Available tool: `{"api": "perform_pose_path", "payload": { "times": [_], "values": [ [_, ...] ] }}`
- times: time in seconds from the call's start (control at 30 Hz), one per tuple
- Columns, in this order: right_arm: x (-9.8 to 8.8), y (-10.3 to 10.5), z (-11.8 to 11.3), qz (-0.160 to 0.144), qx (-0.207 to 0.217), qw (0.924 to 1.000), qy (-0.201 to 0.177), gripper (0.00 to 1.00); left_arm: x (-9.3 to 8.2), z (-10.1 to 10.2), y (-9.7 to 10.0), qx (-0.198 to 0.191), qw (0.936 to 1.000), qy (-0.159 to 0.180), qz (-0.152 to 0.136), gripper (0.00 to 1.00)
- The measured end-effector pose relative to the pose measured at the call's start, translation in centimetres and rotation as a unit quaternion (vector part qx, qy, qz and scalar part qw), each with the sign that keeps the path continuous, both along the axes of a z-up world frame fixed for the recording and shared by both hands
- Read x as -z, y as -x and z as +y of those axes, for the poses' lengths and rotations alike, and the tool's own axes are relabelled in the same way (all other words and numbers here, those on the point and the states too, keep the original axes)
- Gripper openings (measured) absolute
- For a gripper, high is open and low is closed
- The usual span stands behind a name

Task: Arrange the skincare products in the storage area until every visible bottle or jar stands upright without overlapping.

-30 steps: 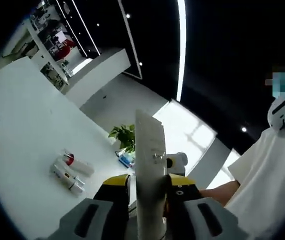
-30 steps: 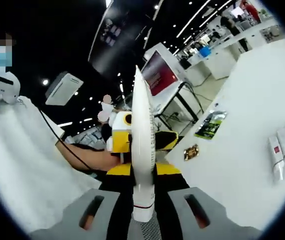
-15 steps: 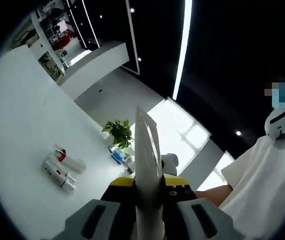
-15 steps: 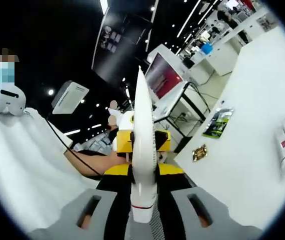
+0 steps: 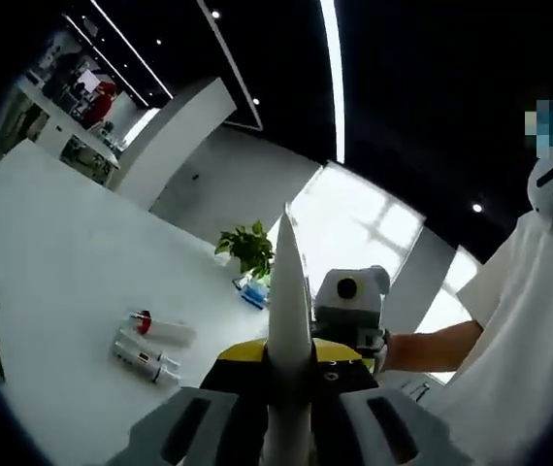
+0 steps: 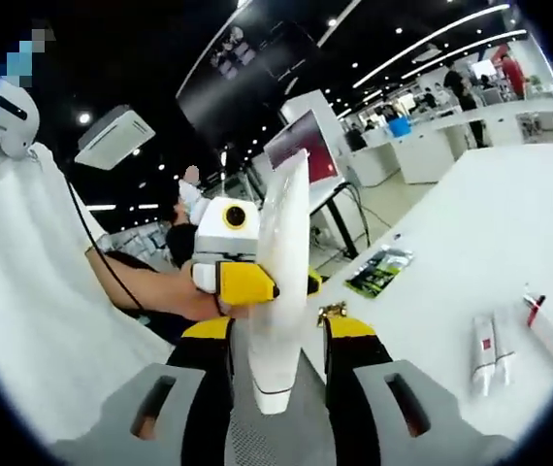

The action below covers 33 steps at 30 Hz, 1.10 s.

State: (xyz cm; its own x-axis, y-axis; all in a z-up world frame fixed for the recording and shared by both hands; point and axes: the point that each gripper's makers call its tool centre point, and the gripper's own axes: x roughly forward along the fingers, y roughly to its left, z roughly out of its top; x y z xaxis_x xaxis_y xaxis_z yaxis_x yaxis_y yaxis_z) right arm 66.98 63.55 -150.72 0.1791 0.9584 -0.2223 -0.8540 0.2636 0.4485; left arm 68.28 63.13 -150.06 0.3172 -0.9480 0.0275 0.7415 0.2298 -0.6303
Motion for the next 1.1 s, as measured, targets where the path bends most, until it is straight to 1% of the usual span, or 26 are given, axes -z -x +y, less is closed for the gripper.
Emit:
{"api": "perform_pose_path", "payload": {
  "times": [0.07,0.1,0.17,0.23,0.33,0.37,0.47,0.5,0.57,0.6,0.63,0.67,0.7,0.73,0.77,0.8,0.83,0.87,0.9,0.93,0.97,1.03,1.07,1.1],
  "values": [
    [-0.8,-0.2,-0.7,-0.015,-0.003,0.9999,0.005,0.35,0.3,0.1,0.2,0.009,0.9998,-0.014,-0.007,0.13],
    [-1.1,-0.3,-0.9,-0.022,-0.007,0.9997,0.009,0.35,0.5,0.1,0.5,0.016,0.9993,-0.03,-0.016,0.13],
    [-1.8,-0.4,-1.3,-0.045,-0.021,0.9984,0.028,0.35,0.7,-0.1,0.9,0.03,0.9984,-0.04,-0.025,0.13],
    [-2.3,-0.5,-1.5,-0.076,-0.038,0.9951,0.051,0.36,0.7,-0.5,1.4,0.047,0.9974,-0.047,-0.028,0.13],
    [-2.5,-0.3,-1.6,-0.089,-0.065,0.9902,0.086,0.39,1.3,-1.1,2.1,0.065,0.9935,-0.08,-0.048,0.13],
    [-2.7,-0.2,-1.6,-0.095,-0.078,0.988,0.093,0.39,1.6,-1.5,2.4,0.078,0.9908,-0.096,-0.055,0.13],
    [-3.5,-0.1,-1.3,-0.083,-0.096,0.9877,0.092,0.38,2.5,-2.1,3.2,0.103,0.9831,-0.131,-0.078,0.13],
    [-3.6,0.3,-1.2,-0.079,-0.118,0.985,0.097,0.36,2.6,-2.3,3.5,0.109,0.9811,-0.137,-0.081,0.13],
    [-3.5,0.8,-1.1,-0.077,-0.146,0.9798,0.113,0.28,2.8,-2.7,4.0,0.12,0.9781,-0.145,-0.089,0.13],
    [-3.3,1.3,-1.0,-0.077,-0.167,0.9745,0.128,0.25,2.9,-2.9,4.2,0.125,0.9768,-0.149,-0.09,0.13],
    [-3.1,1.5,-1.0,-0.078,-0.18,0.9707,0.139,0.24,3.0,-3.0,4.4,0.128,0.9756,-0.152,-0.093,0.13],
    [-2.7,2.0,-0.9,-0.074,-0.194,0.9657,0.155,0.24,3.0,-3.1,4.6,0.132,0.9742,-0.156,-0.096,0.13],
    [-2.5,2.2,-0.7,-0.071,-0.201,0.9633,0.163,0.24,3.1,-3.2,4.7,0.133,0.9733,-0.159,-0.099,0.13],
    [-2.2,2.3,-0.7,-0.077,-0.213,0.9579,0.176,0.2,3.1,-3.2,4.8,0.135,0.9722,-0.162,-0.102,0.14],
    [-2.0,2.4,-0.7,-0.086,-0.22,0.9541,0.184,0.16,3.1,-3.2,4.8,0.137,0.9714,-0.164,-0.104,0.13],
    [-1.6,2.7,-0.7,-0.09,-0.235,0.9476,0.197,0.12,3.2,-3.2,4.9,0.138,0.9706,-0.167,-0.106,0.13],
    [-1.3,3.0,-0.8,-0.084,-0.242,0.9444,0.206,0.11,3.2,-3.2,4.9,0.137,0.9704,-0.167,-0.107,0.14],
    [-0.8,3.3,-0.9,-0.078,-0.25,0.9388,0.223,0.12,3.1,-3.1,4.9,0.137,0.9704,-0.168,-0.107,0.13],
    [-0.6,3.3,-0.9,-0.081,-0.253,0.9368,0.228,0.14,3.1,-3.1,4.9,0.136,0.9705,-0.167,-0.108,0.13],
    [-0.2,3.4,-0.8,-0.09,-0.259,0.9318,0.237,0.15,3.0,-3.0,4.8,0.135,0.9707,-0.166,-0.109,0.13],
    [0.0,3.4,-0.8,-0.094,-0.263,0.9289,0.243,0.14,3.0,-3.0,4.8,0.135,0.9709,-0.166,-0.109,0.13],
    [0.0,3.3,-0.6,-0.1,-0.26,0.9296,0.241,0.11,3.0,-2.9,4.9,0.137,0.9696,-0.169,-0.111,0.13],
    [0.1,3.3,-0.5,-0.095,-0.26,0.9297,0.243,0.11,3.1,-2.9,4.8,0.136,0.9688,-0.173,-0.114,0.14],
    [0.1,3.3,-0.5,-0.097,-0.261,0.9285,0.246,0.11,3.2,-2.8,4.8,0.137,0.9682,-0.175,-0.115,0.14]
  ]
}}
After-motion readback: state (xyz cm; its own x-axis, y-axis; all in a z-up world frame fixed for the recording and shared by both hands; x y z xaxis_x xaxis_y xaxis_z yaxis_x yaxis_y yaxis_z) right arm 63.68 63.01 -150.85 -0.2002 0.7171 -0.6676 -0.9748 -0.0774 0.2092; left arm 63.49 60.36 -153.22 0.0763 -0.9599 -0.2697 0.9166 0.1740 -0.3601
